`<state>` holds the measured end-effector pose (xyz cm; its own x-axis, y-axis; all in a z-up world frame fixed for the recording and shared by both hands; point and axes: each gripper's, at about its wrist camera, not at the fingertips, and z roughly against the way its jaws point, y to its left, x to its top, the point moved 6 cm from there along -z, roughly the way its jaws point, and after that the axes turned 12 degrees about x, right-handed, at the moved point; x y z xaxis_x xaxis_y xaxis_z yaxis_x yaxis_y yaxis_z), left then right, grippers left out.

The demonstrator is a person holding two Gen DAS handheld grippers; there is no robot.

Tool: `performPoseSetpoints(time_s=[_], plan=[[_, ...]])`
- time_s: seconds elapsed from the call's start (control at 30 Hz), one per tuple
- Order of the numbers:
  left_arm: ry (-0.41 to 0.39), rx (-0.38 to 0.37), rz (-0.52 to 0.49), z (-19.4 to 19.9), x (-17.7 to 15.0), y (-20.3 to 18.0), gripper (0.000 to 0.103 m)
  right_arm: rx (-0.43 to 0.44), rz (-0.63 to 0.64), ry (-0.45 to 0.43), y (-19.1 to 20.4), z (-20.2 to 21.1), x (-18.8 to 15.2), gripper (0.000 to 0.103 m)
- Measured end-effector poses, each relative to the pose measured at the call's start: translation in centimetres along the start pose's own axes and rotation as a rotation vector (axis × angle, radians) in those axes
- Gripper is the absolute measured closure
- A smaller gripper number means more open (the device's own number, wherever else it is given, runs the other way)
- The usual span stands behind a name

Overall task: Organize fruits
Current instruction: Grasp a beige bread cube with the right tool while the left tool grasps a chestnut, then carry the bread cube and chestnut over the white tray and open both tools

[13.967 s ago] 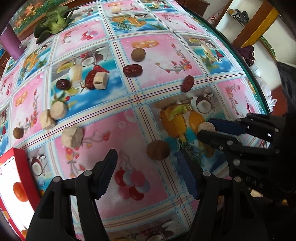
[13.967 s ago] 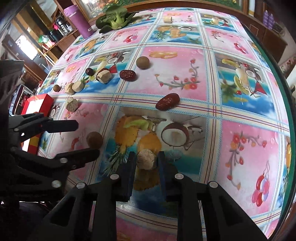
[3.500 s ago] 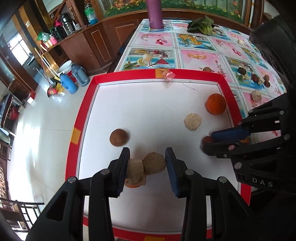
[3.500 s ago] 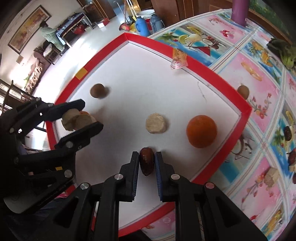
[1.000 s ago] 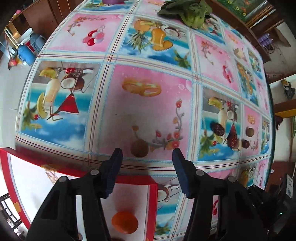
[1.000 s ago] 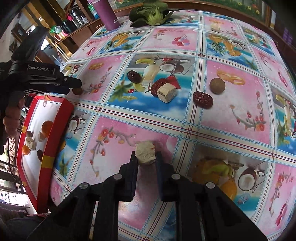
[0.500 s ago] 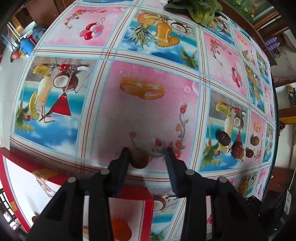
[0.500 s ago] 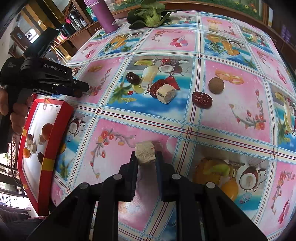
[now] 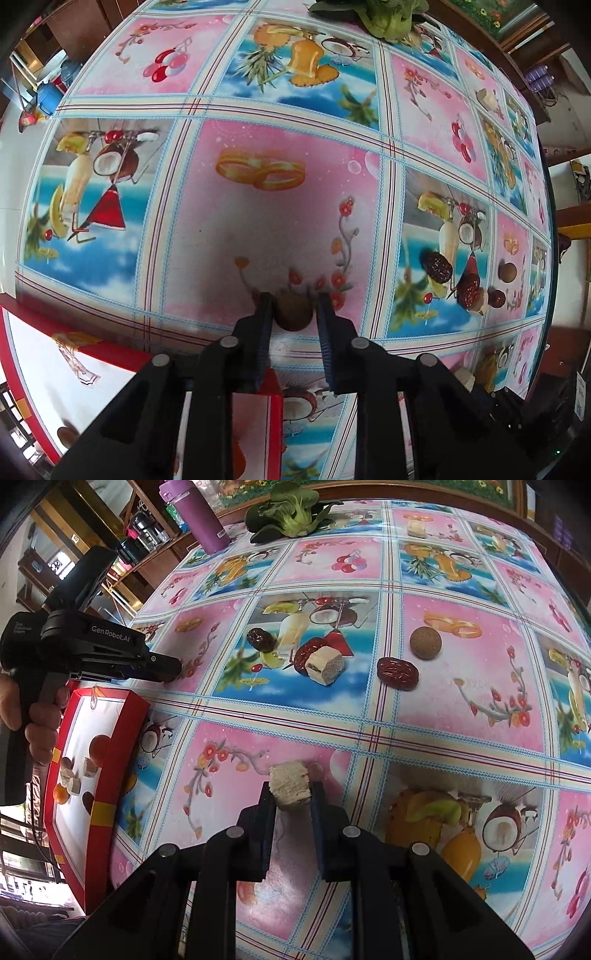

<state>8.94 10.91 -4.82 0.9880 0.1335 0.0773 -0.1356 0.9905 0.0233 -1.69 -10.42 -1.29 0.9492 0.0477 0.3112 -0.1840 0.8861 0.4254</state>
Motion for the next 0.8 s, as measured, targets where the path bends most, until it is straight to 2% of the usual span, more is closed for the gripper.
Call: performPoseSetpoints(time_s=[0.2, 0.4, 0.6, 0.8], plan=[[-0.003, 0.006, -0.016, -0.1, 0.0, -0.8, 0.08, 0.01, -0.028, -0.01, -0.8, 0.7, -0.4, 0.086], [0.005, -0.019, -0.028, -0.2, -1.3, -2.4, 0.08, -0.025, -0.04, -0.033, -2.4, 2.4, -1.5, 0.086], [-0.027, -0.071, -0.1, 1.4, -3.4, -5.5, 0.08, -0.038, -0.092, -0.111, -4.9, 5.6, -2.2, 0.086], [-0.069, -0.132, -0.188, 3.8, -6.0, -8.2, 0.08, -0.073, -0.059, -0.17, -5.1, 8.3, -2.2, 0.086]])
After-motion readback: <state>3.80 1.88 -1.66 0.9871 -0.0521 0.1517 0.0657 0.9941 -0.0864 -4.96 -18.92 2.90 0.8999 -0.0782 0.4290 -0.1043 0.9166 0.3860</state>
